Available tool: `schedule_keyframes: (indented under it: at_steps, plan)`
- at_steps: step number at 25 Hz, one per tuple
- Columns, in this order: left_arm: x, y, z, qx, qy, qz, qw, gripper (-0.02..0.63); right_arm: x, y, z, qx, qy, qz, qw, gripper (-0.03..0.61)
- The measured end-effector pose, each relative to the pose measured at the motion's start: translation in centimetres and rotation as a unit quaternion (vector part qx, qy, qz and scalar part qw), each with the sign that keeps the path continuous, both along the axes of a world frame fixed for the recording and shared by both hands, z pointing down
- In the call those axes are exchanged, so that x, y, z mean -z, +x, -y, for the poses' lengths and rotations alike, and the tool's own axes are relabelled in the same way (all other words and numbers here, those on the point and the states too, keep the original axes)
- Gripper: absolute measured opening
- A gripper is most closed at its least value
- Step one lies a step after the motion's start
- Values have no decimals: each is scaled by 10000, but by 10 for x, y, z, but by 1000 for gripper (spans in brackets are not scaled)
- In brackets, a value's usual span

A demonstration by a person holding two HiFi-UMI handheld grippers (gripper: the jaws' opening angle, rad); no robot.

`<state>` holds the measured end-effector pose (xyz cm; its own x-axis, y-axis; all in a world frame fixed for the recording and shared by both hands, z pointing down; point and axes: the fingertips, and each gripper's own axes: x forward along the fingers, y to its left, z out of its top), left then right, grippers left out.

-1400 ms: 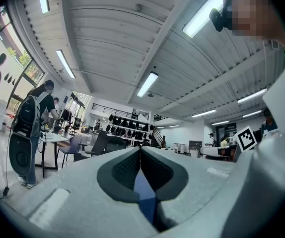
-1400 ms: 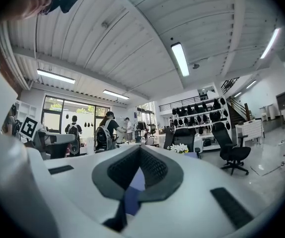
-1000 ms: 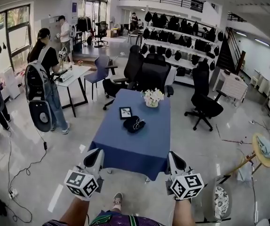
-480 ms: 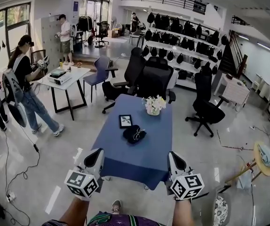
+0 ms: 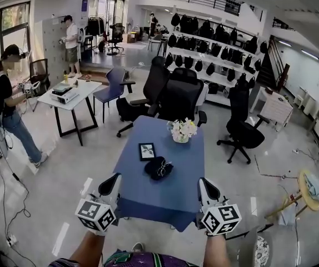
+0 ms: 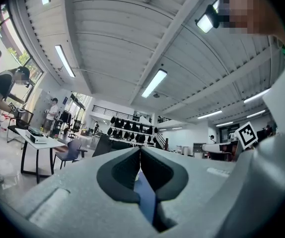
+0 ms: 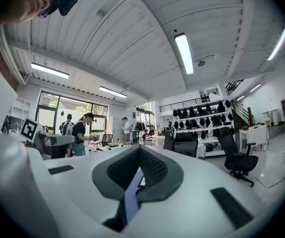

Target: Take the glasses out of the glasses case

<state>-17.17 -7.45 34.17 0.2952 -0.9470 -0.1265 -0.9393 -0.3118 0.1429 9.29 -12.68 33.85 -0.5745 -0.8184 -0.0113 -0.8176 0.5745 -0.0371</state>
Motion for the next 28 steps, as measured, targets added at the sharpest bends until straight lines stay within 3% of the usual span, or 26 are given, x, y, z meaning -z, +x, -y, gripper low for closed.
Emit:
schedule_keyframes:
  at_steps: [14,28]
  plan:
    - [-8,-43,70,-371,-8,-13,9993,17,-1,-45,52,-288,5,-101,9995,3]
    - [-21,-53,99,-614,-9,-58,9981,17,-8,-68,73,-320,-52,-259,9991,3]
